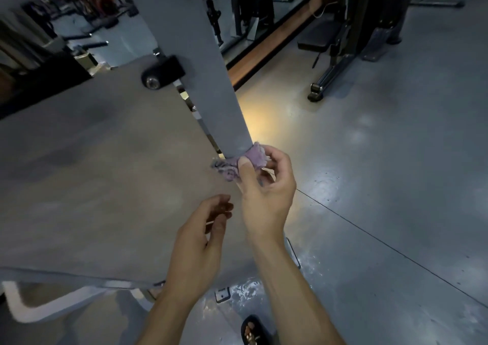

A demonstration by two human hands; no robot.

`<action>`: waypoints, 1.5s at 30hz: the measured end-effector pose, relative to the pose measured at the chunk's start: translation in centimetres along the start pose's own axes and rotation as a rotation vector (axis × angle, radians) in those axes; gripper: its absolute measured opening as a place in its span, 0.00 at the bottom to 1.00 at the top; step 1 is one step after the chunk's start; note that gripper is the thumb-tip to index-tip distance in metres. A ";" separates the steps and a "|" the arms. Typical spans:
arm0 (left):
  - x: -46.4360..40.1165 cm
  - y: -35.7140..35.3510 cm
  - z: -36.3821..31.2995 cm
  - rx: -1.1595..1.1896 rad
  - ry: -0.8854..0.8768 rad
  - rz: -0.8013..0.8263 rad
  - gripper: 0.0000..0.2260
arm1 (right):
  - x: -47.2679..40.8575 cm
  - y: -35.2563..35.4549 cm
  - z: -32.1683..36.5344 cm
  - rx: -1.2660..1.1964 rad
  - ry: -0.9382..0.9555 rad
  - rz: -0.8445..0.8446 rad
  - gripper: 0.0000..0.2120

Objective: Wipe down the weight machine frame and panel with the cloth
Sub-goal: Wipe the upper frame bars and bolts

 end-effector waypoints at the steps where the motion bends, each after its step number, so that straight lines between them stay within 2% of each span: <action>1: -0.1 0.2 -0.3 0.011 -0.009 -0.012 0.14 | 0.1 0.4 -0.1 0.022 0.006 0.007 0.12; 7: -0.2 0.8 -2.0 0.054 -0.029 -0.048 0.13 | 0.9 2.5 -1.9 0.122 -0.106 -0.064 0.13; 13: -1.0 1.8 -3.4 0.083 -0.045 -0.086 0.15 | -0.1 -2.7 6.3 0.015 0.132 0.086 0.12; 17: -1.3 2.8 -4.4 0.101 -0.084 -0.129 0.09 | -0.1 -1.1 4.6 0.104 0.106 0.066 0.10; 20: -1.3 3.1 -4.6 0.099 -0.088 -0.139 0.10 | 0.0 0.8 2.3 0.123 0.029 -0.010 0.10; 22: -1.4 3.3 -5.1 0.122 -0.096 -0.147 0.10 | -0.1 -0.3 3.8 0.083 0.039 0.013 0.10; 27: -1.9 3.9 -6.5 0.144 -0.110 -0.176 0.10 | -0.1 -5.6 11.7 -0.020 0.252 0.155 0.11; 29: -1.9 4.4 -7.1 0.155 -0.124 -0.188 0.10 | -0.2 -5.3 11.4 0.002 0.255 0.145 0.10; 34: -2.2 5.4 -8.9 0.170 -0.186 -0.221 0.11 | -0.2 -1.8 7.6 0.055 0.076 0.086 0.09; 41: -2.8 6.9 -11.5 0.262 -0.259 -0.300 0.12 | -0.1 -7.8 15.3 -0.009 0.324 0.206 0.10; 45: -2.8 7.4 -12.1 0.301 -0.275 -0.324 0.13 | -0.3 -5.6 12.8 0.044 0.269 0.176 0.12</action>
Point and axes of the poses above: each hand's wrist, its own x-axis away from the middle knuckle, its own y-axis out of the back of the hand, z = x × y, the point moved 8 cm from there along -x, towards the middle knuckle, and after that the axes turned 9 degrees about -z, right-handed, at the moved point
